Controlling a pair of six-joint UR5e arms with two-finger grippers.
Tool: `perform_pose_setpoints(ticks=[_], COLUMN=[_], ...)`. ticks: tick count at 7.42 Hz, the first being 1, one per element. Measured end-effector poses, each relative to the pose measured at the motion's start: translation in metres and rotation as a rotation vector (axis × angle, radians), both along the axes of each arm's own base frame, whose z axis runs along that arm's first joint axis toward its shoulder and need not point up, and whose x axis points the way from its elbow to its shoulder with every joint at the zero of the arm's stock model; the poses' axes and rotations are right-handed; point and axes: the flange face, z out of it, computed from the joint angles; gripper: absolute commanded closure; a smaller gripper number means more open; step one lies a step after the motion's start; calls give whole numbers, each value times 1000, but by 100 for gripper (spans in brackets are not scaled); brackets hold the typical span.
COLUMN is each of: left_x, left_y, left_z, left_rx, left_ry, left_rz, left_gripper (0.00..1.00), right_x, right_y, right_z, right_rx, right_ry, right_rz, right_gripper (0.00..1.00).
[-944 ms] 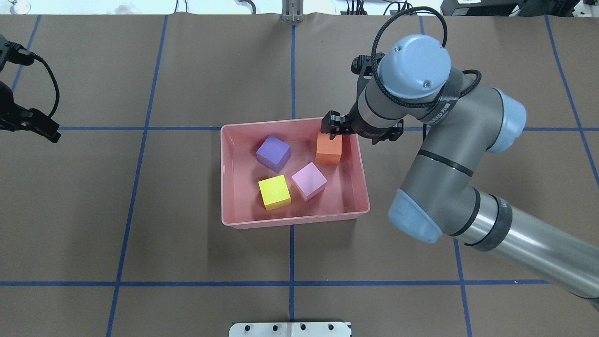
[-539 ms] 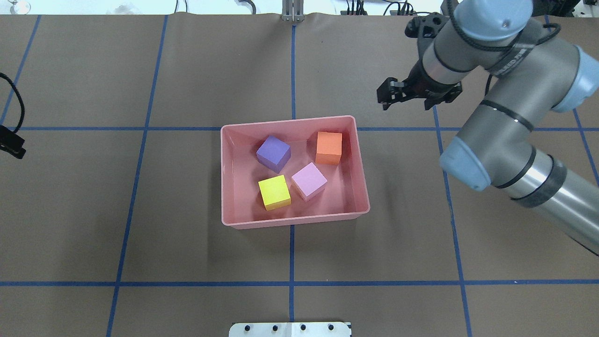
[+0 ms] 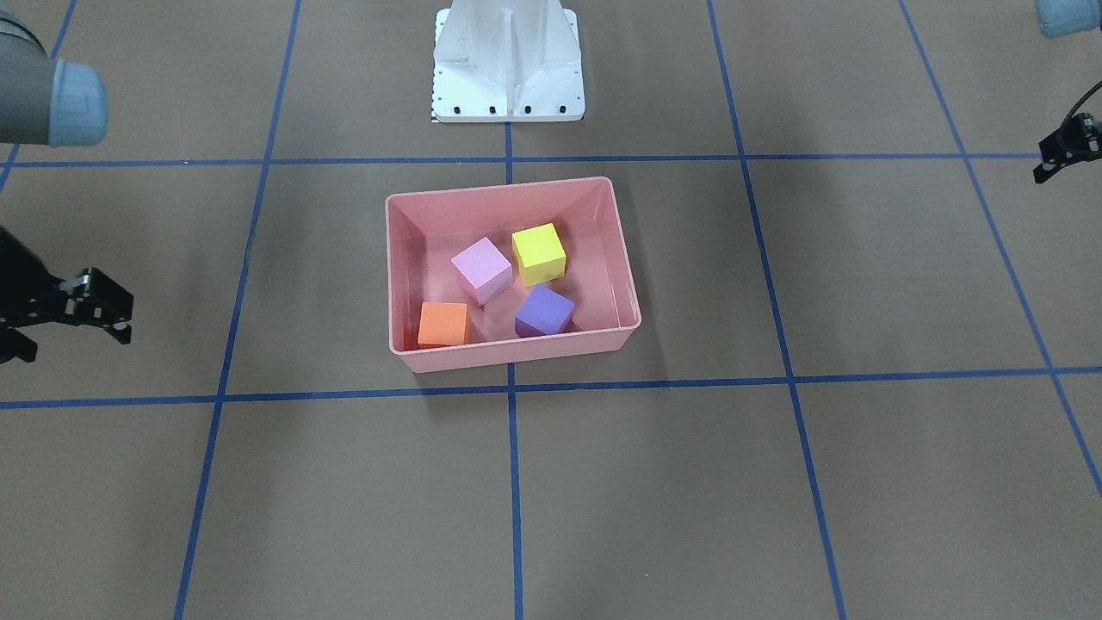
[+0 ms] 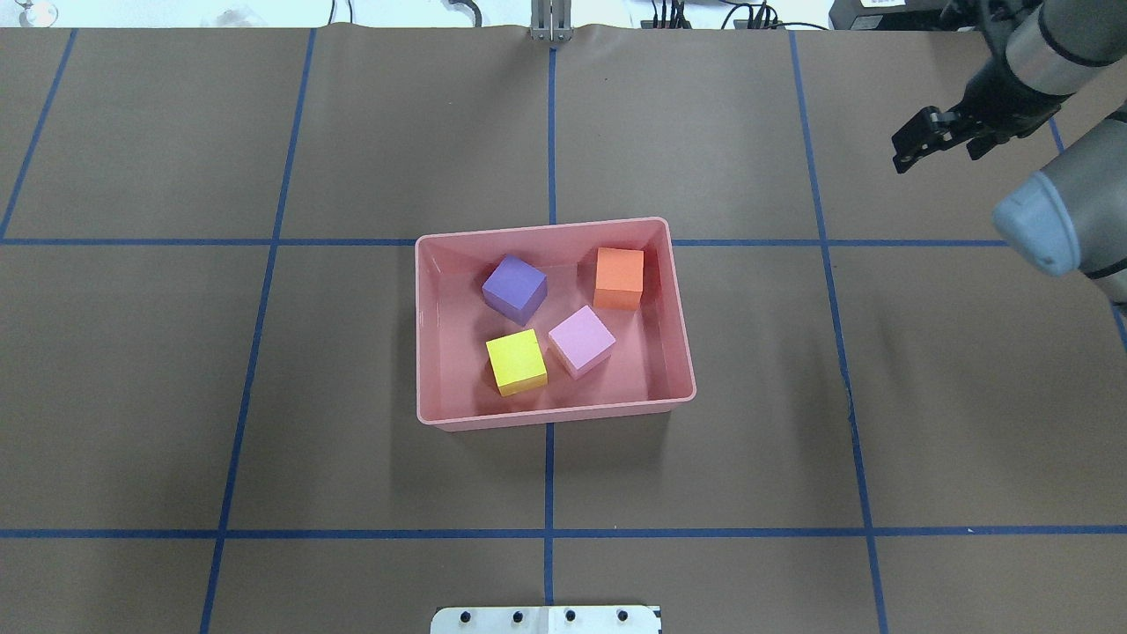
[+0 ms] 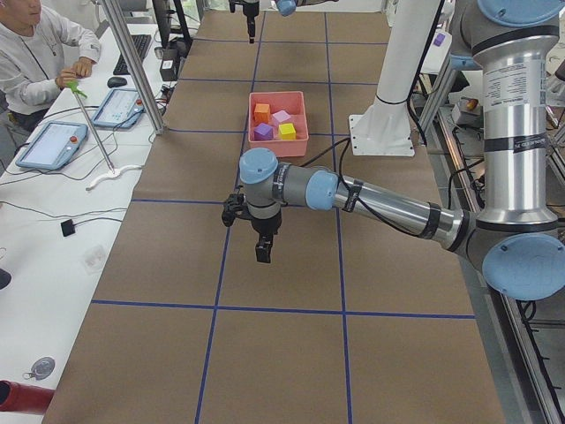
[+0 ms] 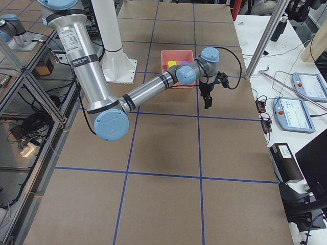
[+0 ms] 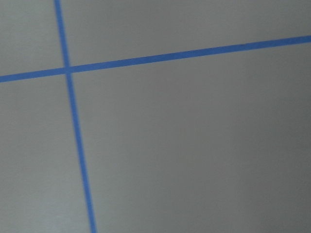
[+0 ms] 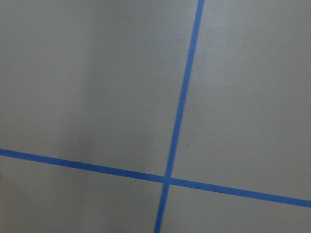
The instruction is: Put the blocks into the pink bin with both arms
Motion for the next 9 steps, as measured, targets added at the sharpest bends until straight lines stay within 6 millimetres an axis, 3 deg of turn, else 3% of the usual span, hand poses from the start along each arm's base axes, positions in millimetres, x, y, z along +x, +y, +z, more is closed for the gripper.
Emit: perform_pose_setpoints(ticks=[2,4,6,9], left_x=[-51,-69,-71,-71], left_y=[34,49,49,44], left_z=[39,54,56,51], left_rx=[13,4,-2,10], left_ry=[-1,-1,-1,-1], left_rz=[1,-16,-25,-25], left_gripper=[0,0,0,0], right_x=[80,156,209,258], right_y=[-2,25,71,162], right_z=[73,136,182,225], right_rx=[8,23,0,-82], right_ry=[12,30,42,46], right_rz=[-53,-74,-49,33], right_gripper=[0,0,0,0])
